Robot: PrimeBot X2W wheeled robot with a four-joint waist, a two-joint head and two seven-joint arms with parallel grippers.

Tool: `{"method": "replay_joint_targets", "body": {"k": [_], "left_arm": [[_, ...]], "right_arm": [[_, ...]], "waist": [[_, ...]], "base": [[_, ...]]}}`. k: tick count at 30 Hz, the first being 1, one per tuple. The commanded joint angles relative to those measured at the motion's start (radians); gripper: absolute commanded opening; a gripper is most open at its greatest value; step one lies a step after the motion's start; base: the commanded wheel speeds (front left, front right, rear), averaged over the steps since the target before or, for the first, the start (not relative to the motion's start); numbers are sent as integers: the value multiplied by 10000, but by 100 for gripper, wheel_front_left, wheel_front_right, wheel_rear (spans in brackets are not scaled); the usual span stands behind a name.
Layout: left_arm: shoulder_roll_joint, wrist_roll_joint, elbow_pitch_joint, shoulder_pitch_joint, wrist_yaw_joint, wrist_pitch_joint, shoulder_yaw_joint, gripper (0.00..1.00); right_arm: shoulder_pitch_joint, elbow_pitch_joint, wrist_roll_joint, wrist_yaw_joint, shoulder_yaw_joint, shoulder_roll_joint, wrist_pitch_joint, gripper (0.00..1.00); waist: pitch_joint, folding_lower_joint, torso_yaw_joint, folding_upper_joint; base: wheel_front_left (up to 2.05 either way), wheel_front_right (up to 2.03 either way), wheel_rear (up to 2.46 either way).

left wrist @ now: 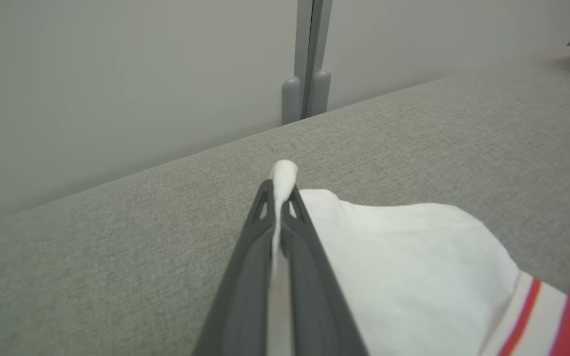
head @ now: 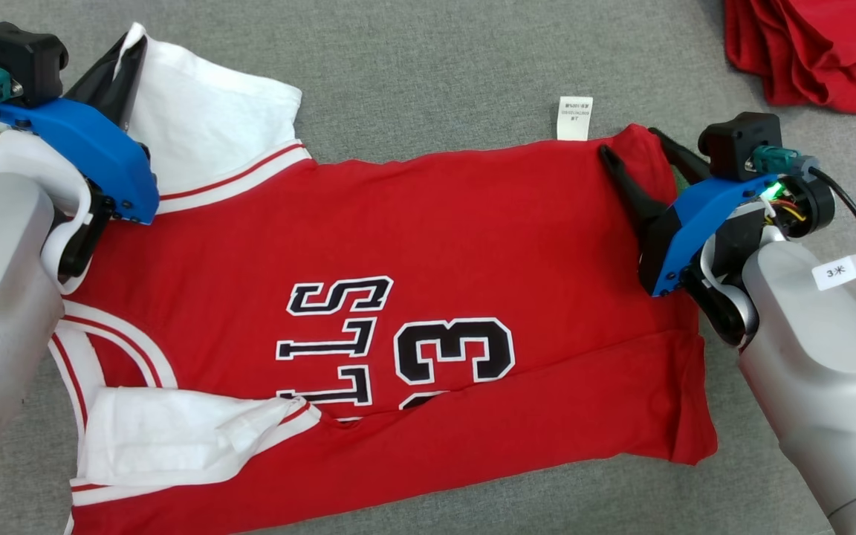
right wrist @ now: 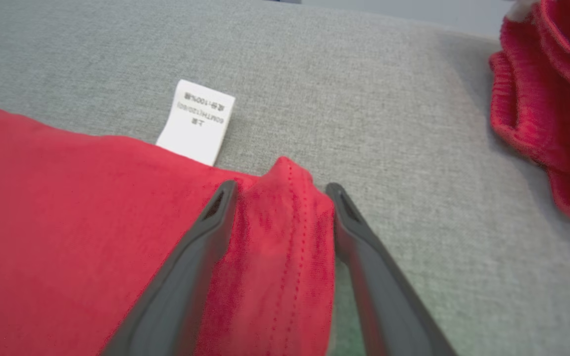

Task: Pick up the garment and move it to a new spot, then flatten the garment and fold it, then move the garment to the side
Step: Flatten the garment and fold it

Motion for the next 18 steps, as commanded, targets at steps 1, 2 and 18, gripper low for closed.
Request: {"method": "replay_joint_targets", "body": {"k": [1,2,18], "left_arm": [[-25,-66,-53,-166,-8,-116,-60,0],[-19,-111,-80,-159,-8,-212,-85,0],[463,-367,-1987,1902,202,-1153,501,0]], "right_arm": [[-81,179,54,2,115,54,90,0],[-125,202,134,2,100,83,-12,0],[1061,805,295,2,-171,14,-2205,0]], "waist": [[-58,0,42,0],[-88,0,58,0],[-1639,0,565,0]], "base": [[0,0,0],[0,0,0],[0,0,0]]}}
